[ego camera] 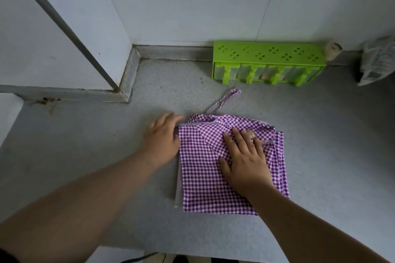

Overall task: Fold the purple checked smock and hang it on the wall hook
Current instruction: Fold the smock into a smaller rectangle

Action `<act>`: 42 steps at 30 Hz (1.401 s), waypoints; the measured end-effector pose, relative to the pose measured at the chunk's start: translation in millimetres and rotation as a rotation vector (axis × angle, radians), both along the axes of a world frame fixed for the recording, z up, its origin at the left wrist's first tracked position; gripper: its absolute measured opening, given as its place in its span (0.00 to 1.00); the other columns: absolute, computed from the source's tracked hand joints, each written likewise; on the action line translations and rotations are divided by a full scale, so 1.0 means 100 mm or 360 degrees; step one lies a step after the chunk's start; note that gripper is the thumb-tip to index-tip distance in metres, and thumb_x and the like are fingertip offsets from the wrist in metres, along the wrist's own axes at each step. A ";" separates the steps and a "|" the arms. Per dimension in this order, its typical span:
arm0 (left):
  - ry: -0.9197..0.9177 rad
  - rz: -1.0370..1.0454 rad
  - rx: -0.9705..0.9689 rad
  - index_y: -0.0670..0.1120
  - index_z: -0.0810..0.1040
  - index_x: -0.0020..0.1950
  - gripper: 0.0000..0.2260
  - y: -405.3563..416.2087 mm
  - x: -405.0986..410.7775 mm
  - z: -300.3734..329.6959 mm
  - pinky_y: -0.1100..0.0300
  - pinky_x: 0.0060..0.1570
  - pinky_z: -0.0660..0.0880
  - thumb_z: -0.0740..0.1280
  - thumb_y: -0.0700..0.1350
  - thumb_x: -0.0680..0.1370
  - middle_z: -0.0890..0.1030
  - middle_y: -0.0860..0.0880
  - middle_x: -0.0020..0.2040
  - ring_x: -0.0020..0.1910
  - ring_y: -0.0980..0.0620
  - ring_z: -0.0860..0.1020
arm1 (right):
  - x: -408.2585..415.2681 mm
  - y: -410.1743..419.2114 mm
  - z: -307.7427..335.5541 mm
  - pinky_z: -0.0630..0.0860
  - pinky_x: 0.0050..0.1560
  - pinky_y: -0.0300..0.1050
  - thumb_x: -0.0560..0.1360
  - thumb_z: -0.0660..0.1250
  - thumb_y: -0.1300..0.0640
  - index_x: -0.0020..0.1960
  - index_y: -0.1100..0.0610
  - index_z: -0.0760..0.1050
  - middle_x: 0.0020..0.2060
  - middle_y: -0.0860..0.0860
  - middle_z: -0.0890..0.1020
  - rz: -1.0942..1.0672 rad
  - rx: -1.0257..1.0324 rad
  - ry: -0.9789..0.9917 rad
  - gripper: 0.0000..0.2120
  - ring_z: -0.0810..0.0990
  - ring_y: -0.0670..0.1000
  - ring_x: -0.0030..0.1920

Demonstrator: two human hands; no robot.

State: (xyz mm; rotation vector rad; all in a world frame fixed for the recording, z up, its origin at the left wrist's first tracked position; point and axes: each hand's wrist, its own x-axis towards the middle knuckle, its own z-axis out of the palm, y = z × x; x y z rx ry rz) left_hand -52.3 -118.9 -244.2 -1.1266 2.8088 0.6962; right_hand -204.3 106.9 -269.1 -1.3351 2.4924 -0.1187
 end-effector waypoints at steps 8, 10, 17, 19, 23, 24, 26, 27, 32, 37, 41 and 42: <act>-0.0318 -0.0083 0.0218 0.54 0.79 0.53 0.10 -0.37 -0.05 0.01 0.52 0.67 0.71 0.72 0.58 0.77 0.70 0.51 0.62 0.65 0.48 0.72 | 0.04 -0.04 0.03 0.40 0.81 0.60 0.80 0.44 0.32 0.84 0.45 0.44 0.84 0.49 0.45 -0.0027 0.0023 0.0063 0.36 0.39 0.52 0.83; -0.0282 -0.0090 0.0236 0.52 0.76 0.45 0.09 -0.31 -0.09 0.01 0.56 0.59 0.71 0.71 0.55 0.78 0.70 0.53 0.56 0.60 0.48 0.75 | 0.05 -0.04 0.03 0.40 0.82 0.60 0.80 0.44 0.33 0.84 0.45 0.45 0.84 0.49 0.46 -0.0033 0.0019 0.0071 0.36 0.39 0.52 0.83; -0.0393 -0.0057 0.0128 0.49 0.74 0.68 0.15 -0.21 -0.24 0.06 0.49 0.57 0.78 0.67 0.51 0.82 0.82 0.47 0.60 0.57 0.44 0.81 | 0.04 -0.05 0.01 0.45 0.82 0.60 0.79 0.45 0.32 0.84 0.45 0.47 0.84 0.49 0.49 -0.0032 0.0020 0.0095 0.37 0.42 0.53 0.83; -0.0536 -0.0156 -0.0033 0.46 0.75 0.62 0.10 -0.21 -0.29 0.07 0.49 0.54 0.78 0.62 0.48 0.84 0.82 0.45 0.58 0.54 0.44 0.81 | 0.04 -0.05 0.01 0.43 0.82 0.60 0.80 0.44 0.32 0.84 0.45 0.46 0.84 0.49 0.48 -0.0033 0.0027 0.0093 0.37 0.40 0.52 0.83; -0.0778 -0.0344 -0.0311 0.44 0.77 0.62 0.10 -0.25 -0.24 0.15 0.50 0.48 0.78 0.60 0.44 0.84 0.83 0.44 0.54 0.47 0.45 0.80 | 0.04 -0.04 0.04 0.40 0.82 0.59 0.80 0.43 0.32 0.84 0.45 0.44 0.84 0.48 0.46 -0.0028 0.0038 0.0080 0.36 0.38 0.52 0.83; -0.0873 -0.0403 -0.0395 0.45 0.78 0.62 0.11 -0.28 -0.20 0.18 0.50 0.49 0.78 0.60 0.46 0.84 0.83 0.45 0.54 0.49 0.45 0.81 | 0.04 -0.04 0.04 0.40 0.82 0.59 0.80 0.44 0.32 0.84 0.45 0.45 0.84 0.48 0.46 -0.0030 0.0033 0.0079 0.36 0.39 0.52 0.83; -0.1078 -0.0523 -0.0555 0.47 0.81 0.61 0.13 -0.43 -0.14 0.20 0.52 0.51 0.77 0.61 0.49 0.84 0.84 0.47 0.55 0.53 0.46 0.82 | 0.04 -0.04 0.05 0.40 0.82 0.59 0.80 0.44 0.32 0.84 0.45 0.46 0.84 0.49 0.47 -0.0030 0.0029 0.0078 0.36 0.39 0.52 0.83; -0.1168 -0.0536 -0.0609 0.49 0.82 0.60 0.13 -0.52 -0.10 0.22 0.53 0.50 0.75 0.61 0.49 0.83 0.84 0.48 0.55 0.53 0.47 0.82 | 0.04 -0.04 0.04 0.41 0.82 0.59 0.80 0.44 0.32 0.84 0.45 0.46 0.84 0.49 0.47 -0.0028 0.0029 0.0075 0.36 0.39 0.52 0.83; -0.0914 -0.0264 -0.0312 0.48 0.81 0.63 0.15 -0.87 0.08 0.42 0.52 0.55 0.80 0.62 0.53 0.83 0.80 0.48 0.55 0.52 0.48 0.79 | 0.04 -0.04 0.04 0.42 0.82 0.60 0.80 0.45 0.33 0.84 0.45 0.47 0.84 0.49 0.48 -0.0038 0.0007 0.0052 0.36 0.40 0.53 0.83; -0.0539 -0.0319 0.0019 0.59 0.59 0.83 0.33 -0.50 -0.01 0.34 0.47 0.68 0.75 0.69 0.58 0.80 0.59 0.50 0.82 0.74 0.46 0.71 | 0.05 -0.04 0.07 0.39 0.82 0.58 0.79 0.44 0.33 0.84 0.45 0.46 0.84 0.49 0.48 -0.0035 0.0011 0.0052 0.36 0.40 0.52 0.83; -0.0539 -0.0350 -0.0208 0.50 0.74 0.73 0.19 -0.31 -0.18 0.21 0.51 0.64 0.75 0.66 0.50 0.82 0.71 0.48 0.70 0.66 0.47 0.73 | 0.04 -0.06 0.06 0.40 0.82 0.58 0.79 0.45 0.33 0.84 0.45 0.47 0.84 0.49 0.48 -0.0043 0.0006 0.0056 0.36 0.40 0.53 0.83; -0.0592 -0.0370 -0.0306 0.47 0.77 0.68 0.15 -0.29 -0.21 0.21 0.51 0.62 0.75 0.64 0.49 0.82 0.73 0.46 0.67 0.63 0.47 0.74 | 0.04 -0.06 0.06 0.40 0.82 0.59 0.79 0.46 0.33 0.84 0.45 0.47 0.84 0.49 0.48 -0.0045 0.0007 0.0056 0.36 0.40 0.53 0.83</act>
